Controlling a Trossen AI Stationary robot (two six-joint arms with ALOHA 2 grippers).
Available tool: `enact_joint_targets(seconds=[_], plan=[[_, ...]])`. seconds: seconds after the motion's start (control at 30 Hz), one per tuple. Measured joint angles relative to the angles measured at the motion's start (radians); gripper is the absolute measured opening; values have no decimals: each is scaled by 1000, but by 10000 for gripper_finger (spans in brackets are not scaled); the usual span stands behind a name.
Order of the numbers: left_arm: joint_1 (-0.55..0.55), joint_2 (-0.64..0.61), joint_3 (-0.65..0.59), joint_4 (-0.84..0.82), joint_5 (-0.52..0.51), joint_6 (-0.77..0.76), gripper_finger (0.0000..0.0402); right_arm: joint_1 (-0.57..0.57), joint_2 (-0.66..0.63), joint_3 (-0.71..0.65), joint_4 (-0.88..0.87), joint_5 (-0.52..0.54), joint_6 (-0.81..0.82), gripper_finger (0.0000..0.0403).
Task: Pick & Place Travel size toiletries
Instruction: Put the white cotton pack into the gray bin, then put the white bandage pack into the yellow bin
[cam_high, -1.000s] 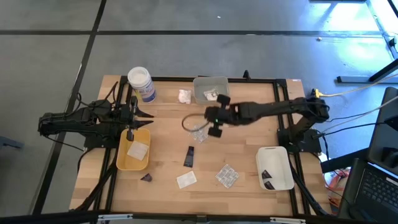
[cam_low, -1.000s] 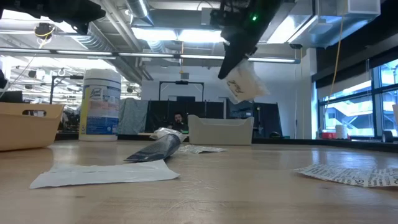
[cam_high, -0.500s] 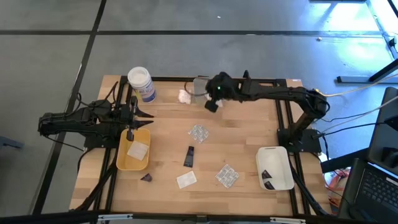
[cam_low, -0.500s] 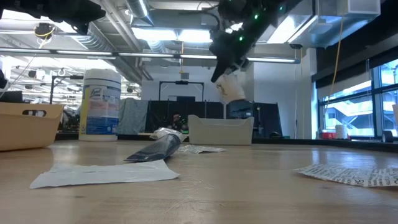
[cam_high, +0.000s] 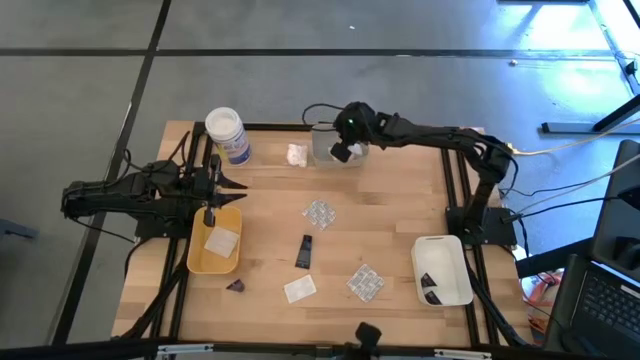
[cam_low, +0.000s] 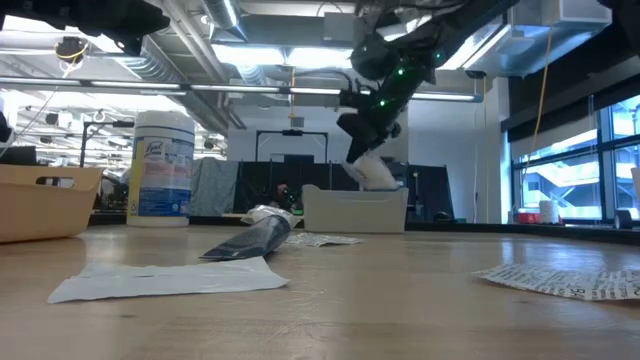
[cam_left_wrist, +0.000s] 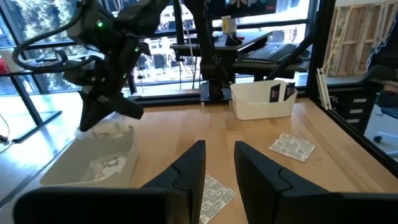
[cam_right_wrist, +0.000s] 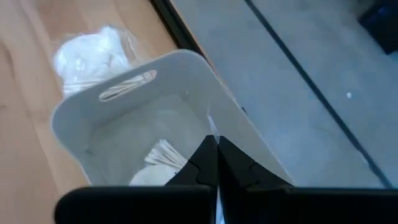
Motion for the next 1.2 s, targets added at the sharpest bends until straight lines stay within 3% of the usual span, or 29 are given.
enact_joint_targets(seconds=[0.67, 1.0, 1.2], plan=[[0, 0, 0, 0, 0, 0, 82, -93, 84, 0, 0, -32, 11, 5], [0, 0, 0, 0, 0, 0, 82, -93, 84, 0, -1, -32, 9, 41], [0, 0, 0, 0, 0, 0, 82, -93, 84, 0, 8, -36, -9, 96]])
